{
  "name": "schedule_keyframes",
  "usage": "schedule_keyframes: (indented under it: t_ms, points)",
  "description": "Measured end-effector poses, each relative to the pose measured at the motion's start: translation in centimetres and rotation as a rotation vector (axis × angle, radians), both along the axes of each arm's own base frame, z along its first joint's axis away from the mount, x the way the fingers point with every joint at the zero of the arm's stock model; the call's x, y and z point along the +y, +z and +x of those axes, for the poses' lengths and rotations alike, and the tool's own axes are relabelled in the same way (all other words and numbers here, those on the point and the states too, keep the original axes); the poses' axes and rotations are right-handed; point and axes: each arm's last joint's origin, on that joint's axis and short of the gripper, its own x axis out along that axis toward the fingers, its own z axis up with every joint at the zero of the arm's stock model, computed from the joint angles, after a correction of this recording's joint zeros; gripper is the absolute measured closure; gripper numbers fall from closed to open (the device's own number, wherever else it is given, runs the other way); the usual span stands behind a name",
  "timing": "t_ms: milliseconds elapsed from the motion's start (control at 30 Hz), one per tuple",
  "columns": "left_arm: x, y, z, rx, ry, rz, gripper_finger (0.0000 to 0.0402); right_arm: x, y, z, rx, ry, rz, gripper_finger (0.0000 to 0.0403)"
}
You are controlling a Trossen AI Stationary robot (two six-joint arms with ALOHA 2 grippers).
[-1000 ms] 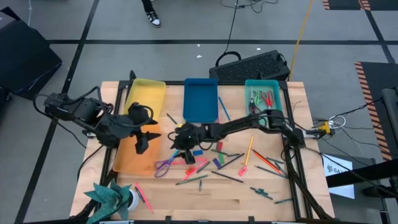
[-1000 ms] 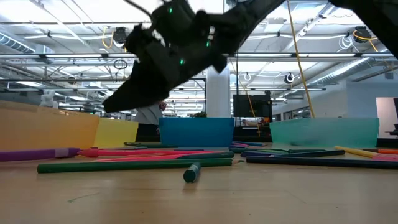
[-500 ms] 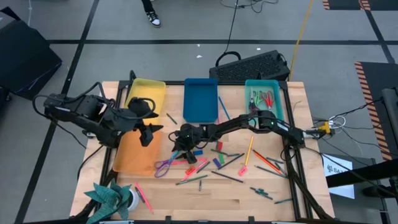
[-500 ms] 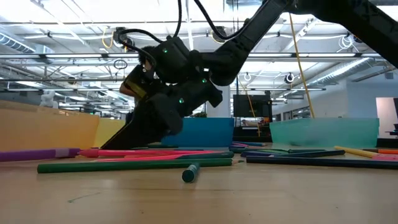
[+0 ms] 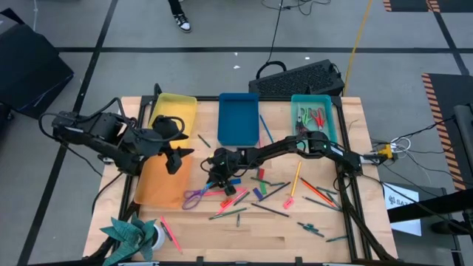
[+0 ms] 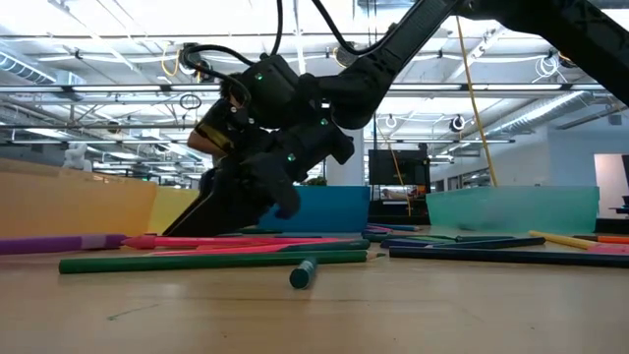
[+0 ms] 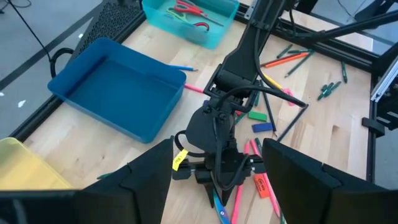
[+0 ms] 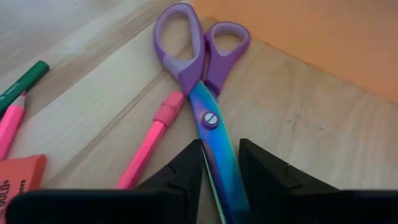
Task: Sort crayons/erasers/pens/pencils in bins
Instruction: Put the purple scissors into the light blue bin
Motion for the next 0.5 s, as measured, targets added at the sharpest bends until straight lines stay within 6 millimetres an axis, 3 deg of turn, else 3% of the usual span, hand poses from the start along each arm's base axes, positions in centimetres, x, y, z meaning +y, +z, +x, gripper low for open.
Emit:
schedule_keyframes:
  t_ms: [333, 500]
  points:
    - [0.0, 0.0, 0.0, 0.001, -0.003, 0.003, 0.0151, 0.5, 0.0, -0.1, -0.01, 0.024, -0.045, 0.0337]
    - [0.0, 0.0, 0.0, 0.001, -0.003, 0.004, 0.0151, 1.0, 1.7, -0.4, -0.011, 0.036, -0.081, 0.0337]
